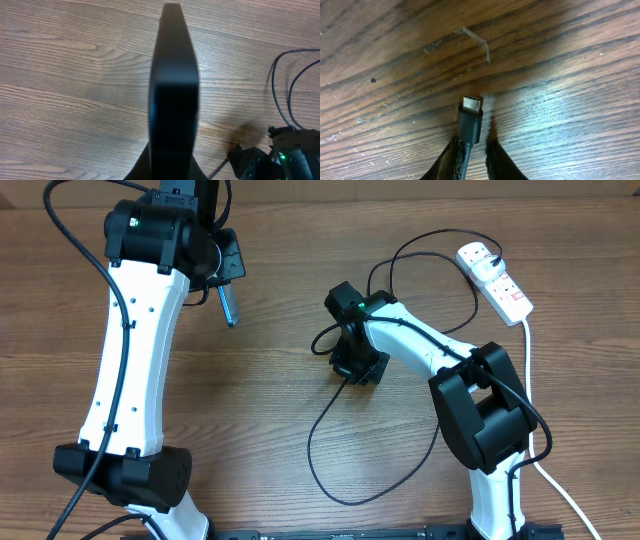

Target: Plug charger to phone and switch on socket

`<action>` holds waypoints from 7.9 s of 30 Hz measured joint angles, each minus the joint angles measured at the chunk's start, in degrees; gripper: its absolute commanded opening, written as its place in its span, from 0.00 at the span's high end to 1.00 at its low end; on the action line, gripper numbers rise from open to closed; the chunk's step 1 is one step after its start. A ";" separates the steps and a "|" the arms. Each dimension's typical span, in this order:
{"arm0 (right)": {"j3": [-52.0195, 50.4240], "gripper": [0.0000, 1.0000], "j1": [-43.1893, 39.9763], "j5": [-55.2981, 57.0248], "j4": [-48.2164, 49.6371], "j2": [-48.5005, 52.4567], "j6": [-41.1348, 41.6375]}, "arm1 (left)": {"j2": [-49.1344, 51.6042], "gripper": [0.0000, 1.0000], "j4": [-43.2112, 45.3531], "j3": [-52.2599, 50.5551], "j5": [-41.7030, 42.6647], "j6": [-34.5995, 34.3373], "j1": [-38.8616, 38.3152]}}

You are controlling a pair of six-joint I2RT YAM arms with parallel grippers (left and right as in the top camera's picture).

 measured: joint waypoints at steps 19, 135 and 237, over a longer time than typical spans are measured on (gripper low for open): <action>-0.04 0.83 2.73 0.76 1.73 -0.02 0.76 | 0.00 0.96 0.00 0.00 0.00 0.00 0.00; 8.72 0.43 7.82 4.74 -10.36 -36.17 -18.51 | 1.75 0.96 5.49 0.00 30.97 15.06 4.94; 39.04 0.77 5.46 19.32 -6.16 22.71 -2.01 | 6.38 0.96 -1.92 0.00 4.46 1.49 7.65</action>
